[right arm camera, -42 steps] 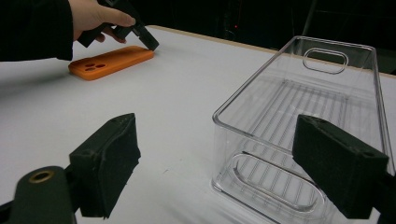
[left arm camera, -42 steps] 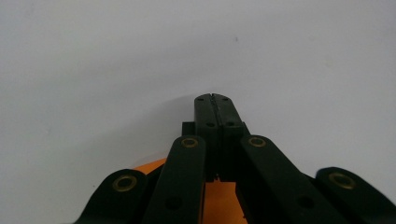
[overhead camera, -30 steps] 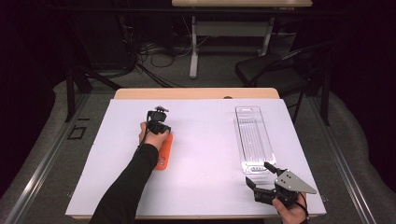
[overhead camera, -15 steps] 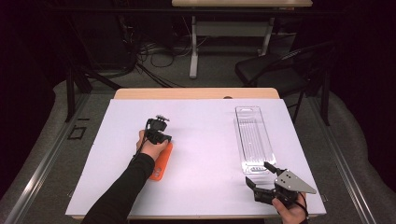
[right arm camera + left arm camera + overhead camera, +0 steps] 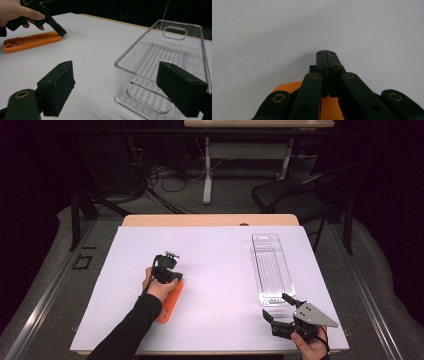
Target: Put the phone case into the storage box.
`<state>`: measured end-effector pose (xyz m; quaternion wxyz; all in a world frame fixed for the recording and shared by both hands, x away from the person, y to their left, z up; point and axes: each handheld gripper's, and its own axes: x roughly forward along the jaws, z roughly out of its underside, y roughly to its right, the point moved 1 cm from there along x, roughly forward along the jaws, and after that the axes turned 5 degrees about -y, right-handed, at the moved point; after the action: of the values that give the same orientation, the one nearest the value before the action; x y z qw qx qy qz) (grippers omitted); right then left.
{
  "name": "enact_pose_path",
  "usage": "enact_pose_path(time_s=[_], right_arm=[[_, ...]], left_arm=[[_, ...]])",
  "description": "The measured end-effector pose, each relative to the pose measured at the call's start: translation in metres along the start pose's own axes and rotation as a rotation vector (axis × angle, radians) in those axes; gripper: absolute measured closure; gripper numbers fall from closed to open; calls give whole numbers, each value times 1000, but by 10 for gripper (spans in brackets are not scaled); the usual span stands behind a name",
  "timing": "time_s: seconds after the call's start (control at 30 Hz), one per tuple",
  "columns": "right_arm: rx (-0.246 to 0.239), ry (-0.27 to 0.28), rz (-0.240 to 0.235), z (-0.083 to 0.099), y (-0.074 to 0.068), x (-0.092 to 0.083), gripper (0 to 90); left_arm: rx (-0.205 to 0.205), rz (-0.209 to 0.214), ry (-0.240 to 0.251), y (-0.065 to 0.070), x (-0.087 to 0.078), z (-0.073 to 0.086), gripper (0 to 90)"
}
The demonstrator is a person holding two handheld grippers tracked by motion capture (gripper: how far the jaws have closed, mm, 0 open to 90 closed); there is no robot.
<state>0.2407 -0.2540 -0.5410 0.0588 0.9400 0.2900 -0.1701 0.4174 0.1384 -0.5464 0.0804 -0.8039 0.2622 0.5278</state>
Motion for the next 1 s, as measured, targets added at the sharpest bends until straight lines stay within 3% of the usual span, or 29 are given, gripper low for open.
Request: enact_pose_path(time_s=[0.2, 0.47, 0.57, 0.67, 0.8, 0.83, 1.0], right_arm=[[5, -7, 1, 0, 1, 0, 141], [3, -6, 0, 0, 0, 0, 141], [1, -3, -6, 0, 0, 0, 141], [2, -6, -13, 0, 0, -1, 141], [-2, -6, -24, 0, -1, 1, 141], [-3, -6, -26, 0, -2, 1, 141], [-3, 1, -25, 0, -2, 1, 141]], left_arm=[[1, 11, 5, 1, -1, 3, 900], [-20, 43, 53, 1, -10, 6, 900], [-34, 71, 63, 3, -19, 12, 834], [-40, 71, 62, 4, -23, 15, 799], [-27, 78, 54, 6, -34, 19, 702], [-20, 77, 54, 6, -36, 21, 638], [-2, 78, 50, 9, -47, 27, 560]])
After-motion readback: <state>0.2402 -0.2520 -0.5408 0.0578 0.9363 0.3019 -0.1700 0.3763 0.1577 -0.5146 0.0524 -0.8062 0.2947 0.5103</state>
